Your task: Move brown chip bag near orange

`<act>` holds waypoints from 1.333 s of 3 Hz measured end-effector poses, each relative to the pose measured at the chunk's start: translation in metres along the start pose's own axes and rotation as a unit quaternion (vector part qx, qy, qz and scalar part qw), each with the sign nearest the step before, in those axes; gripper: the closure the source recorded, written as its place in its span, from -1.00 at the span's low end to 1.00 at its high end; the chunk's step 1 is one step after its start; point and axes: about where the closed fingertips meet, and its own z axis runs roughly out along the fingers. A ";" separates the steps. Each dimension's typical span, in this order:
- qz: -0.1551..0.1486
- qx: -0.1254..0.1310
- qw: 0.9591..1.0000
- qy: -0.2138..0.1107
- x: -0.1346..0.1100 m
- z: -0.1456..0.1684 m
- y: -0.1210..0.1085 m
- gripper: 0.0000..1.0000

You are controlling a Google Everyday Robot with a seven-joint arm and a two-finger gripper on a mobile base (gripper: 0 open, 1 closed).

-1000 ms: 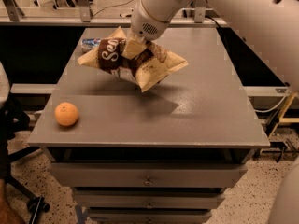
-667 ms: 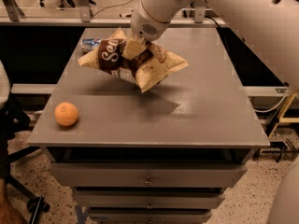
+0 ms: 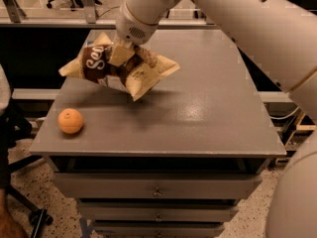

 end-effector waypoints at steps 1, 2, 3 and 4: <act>-0.019 -0.010 1.000 -0.017 -0.023 0.006 0.011 1.00; -0.021 -0.020 0.999 -0.026 -0.031 0.012 0.018 1.00; -0.019 -0.033 0.999 -0.039 -0.036 0.020 0.025 1.00; -0.021 -0.044 0.998 -0.050 -0.043 0.025 0.032 1.00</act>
Offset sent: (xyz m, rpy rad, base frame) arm -0.0271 0.0418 0.0011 0.0544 0.0269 0.0872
